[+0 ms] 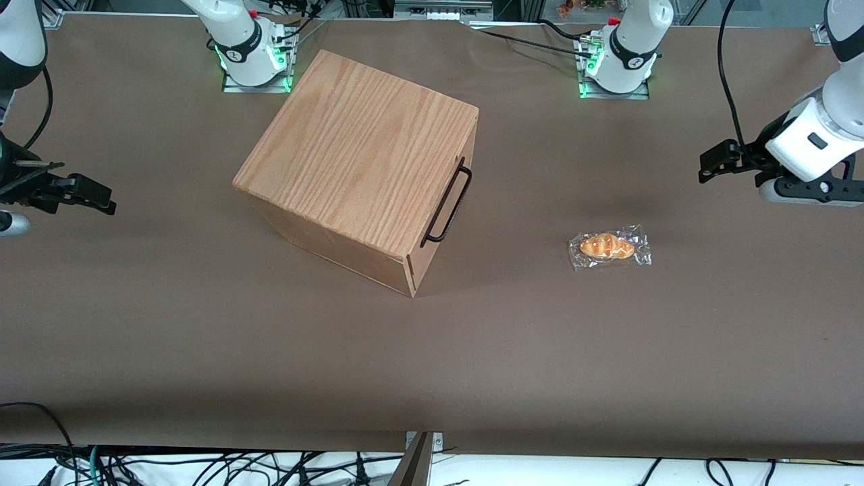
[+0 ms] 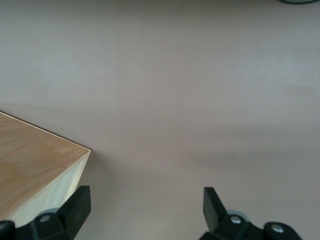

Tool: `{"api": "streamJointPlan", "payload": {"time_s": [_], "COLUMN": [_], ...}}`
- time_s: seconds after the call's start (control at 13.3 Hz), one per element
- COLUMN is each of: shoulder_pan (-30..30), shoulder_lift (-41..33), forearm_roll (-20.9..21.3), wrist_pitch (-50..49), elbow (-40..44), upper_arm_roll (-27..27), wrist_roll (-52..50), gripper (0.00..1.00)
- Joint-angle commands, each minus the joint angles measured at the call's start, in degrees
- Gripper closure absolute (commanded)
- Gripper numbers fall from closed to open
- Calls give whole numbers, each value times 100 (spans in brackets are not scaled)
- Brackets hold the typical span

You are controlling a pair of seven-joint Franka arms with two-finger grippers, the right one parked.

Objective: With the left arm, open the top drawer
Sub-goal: 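Move the left gripper to the black drawer handle and hook it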

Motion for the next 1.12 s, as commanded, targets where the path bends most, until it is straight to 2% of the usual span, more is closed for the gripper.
{"api": "streamJointPlan", "payload": {"time_s": [0.0, 0.22, 0.45, 0.67, 0.9, 1.05], "shoulder_pan": [-50, -130, -217, -611, -963, -1175], "shoulder_lift": [195, 431, 1203, 1899, 2198, 2400], "forearm_roll": [-442, -603, -778, -1085, -1472, -1473], "wrist_pitch": [-212, -160, -142, 102, 1025, 1455], "elbow": [165, 261, 971, 1544, 1527, 1527], "upper_arm_roll": [-140, -728, -1300, -1398, -1398, -1398], "wrist_roll": [44, -26, -44, -44, -44, -35], "gripper": [0, 0, 0, 0, 0, 0]}}
